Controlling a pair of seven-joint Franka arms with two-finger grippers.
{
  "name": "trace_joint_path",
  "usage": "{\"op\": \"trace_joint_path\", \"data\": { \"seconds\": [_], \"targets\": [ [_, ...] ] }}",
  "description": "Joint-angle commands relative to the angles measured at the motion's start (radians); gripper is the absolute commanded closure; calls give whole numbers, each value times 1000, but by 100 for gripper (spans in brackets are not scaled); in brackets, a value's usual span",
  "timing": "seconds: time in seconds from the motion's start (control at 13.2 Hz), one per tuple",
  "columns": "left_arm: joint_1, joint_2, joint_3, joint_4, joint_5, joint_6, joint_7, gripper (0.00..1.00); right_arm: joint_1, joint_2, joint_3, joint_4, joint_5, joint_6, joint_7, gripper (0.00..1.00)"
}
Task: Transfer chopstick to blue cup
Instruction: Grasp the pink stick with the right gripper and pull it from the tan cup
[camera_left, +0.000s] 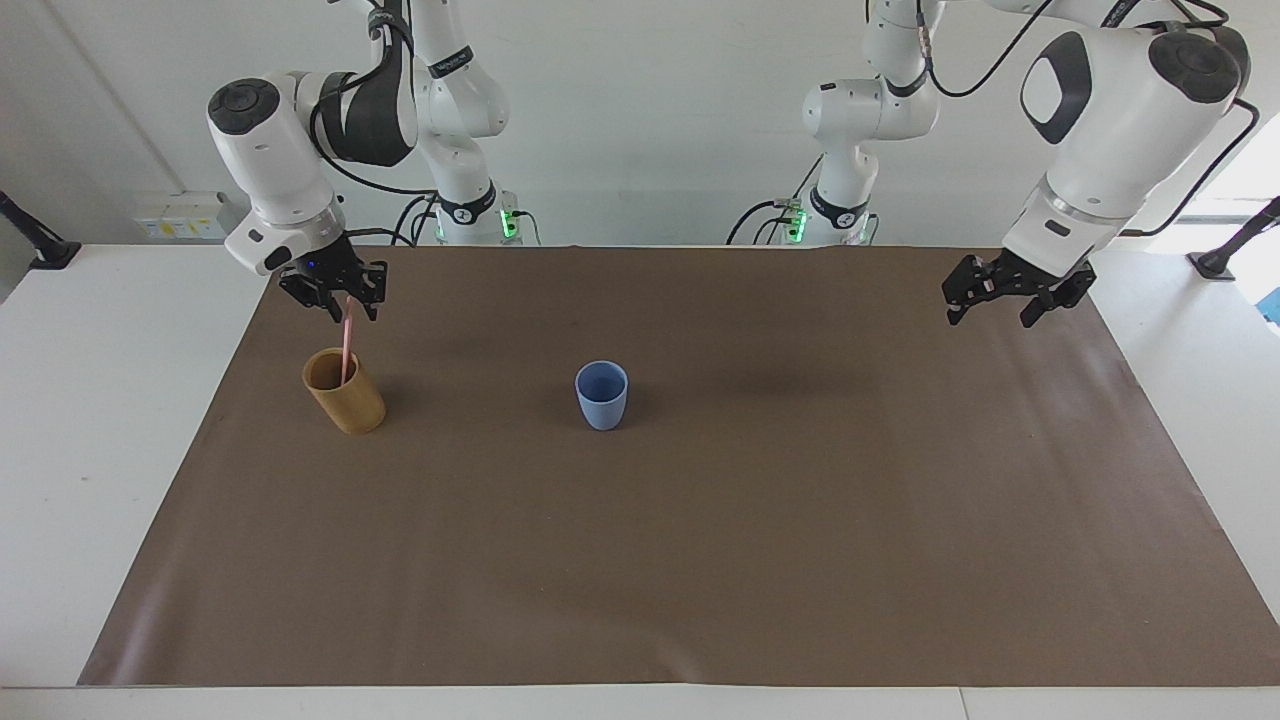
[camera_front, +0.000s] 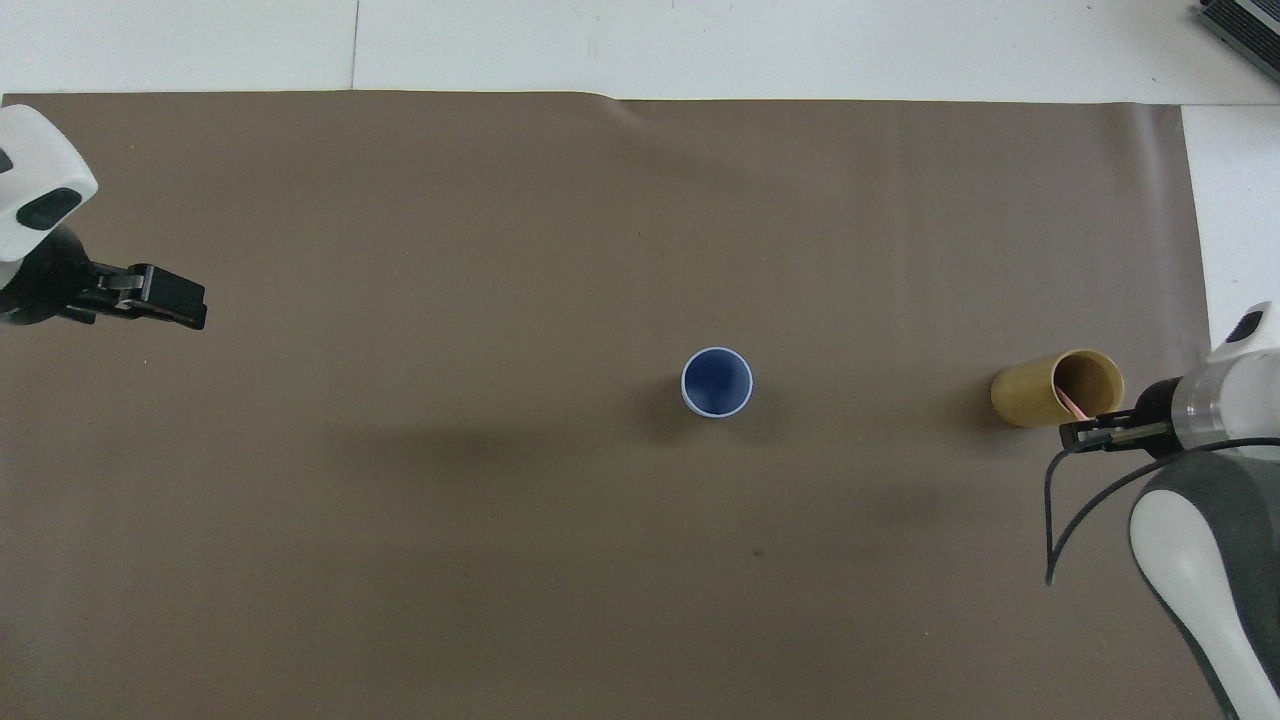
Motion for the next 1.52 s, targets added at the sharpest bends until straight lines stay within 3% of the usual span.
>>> {"op": "trace_joint_path", "data": {
  "seconds": [0.0,0.23,0.46,0.68,1.44],
  "targets": [
    [24,-47,-6,32,0,-79,50,0,-29,-19,5,-17,-8,10,-45,88],
    [22,-46,-9,118,0,-181,47,0,-33,-19,4,-14,-8,1,-48,89],
    [21,-72,-11,112,-3,-180,44,0,-47,-4,4,14,-6,-2,-72,89],
    [22,-87,-14,106,0,-189,38,0,-41,1,5,66,-5,-25,-62,100],
    [21,-92,-14,95,-23,-200,41,0,-23,-1,48,340,11,-439,130,100]
  ]
}}
